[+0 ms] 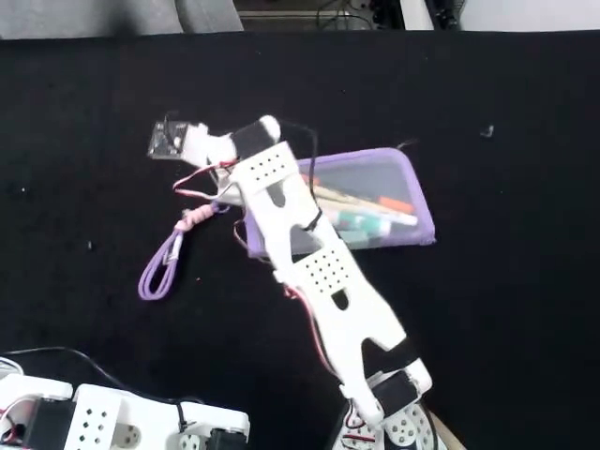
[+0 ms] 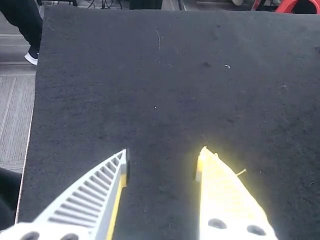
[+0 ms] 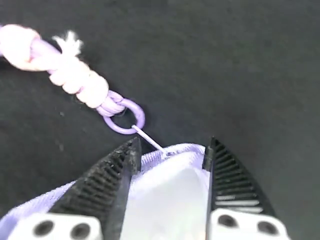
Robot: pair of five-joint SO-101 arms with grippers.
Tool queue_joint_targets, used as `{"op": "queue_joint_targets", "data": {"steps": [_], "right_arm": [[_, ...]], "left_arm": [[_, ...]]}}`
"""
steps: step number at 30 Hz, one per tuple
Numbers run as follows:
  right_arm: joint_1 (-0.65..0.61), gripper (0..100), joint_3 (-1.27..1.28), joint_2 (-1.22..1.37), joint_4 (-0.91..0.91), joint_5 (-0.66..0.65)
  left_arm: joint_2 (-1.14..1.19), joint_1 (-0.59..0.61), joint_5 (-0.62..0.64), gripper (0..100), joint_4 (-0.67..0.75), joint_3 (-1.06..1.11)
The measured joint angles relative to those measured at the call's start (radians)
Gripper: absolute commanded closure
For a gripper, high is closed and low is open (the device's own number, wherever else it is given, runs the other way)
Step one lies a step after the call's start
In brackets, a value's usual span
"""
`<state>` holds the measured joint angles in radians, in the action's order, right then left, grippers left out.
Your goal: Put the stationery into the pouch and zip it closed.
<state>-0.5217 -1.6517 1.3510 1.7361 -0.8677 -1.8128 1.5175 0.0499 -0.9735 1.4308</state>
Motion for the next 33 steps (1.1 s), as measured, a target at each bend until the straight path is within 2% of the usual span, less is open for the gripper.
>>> {"op": "queue_joint_targets", "data": {"steps": [3,7,14,19,23,27,33], "right_arm": [[0.002,79.4,0.000,-0.051,0.000,0.080],[-0.048,79.4,0.000,-0.112,0.000,0.318],[-0.170,79.0,0.000,-0.167,0.000,0.856],[-0.176,79.0,0.000,-0.170,0.000,1.293],[-0.176,79.0,0.000,-0.170,0.000,1.560],[-0.176,79.1,0.000,-0.170,0.000,1.686],[-0.176,79.2,0.072,-0.170,0.000,1.714]], "left_arm": [[0.000,0.000,0.000,77,0.000,0.000],[0.000,0.000,0.000,77,0.000,0.000],[0.000,0.000,0.000,77,0.000,0.000],[0.000,0.000,0.000,77,0.000,0.000],[0.000,0.000,0.000,77,0.000,0.000],[0.000,0.000,0.000,77,0.000,0.000],[0.000,0.000,0.000,77,0.000,0.000]]}}
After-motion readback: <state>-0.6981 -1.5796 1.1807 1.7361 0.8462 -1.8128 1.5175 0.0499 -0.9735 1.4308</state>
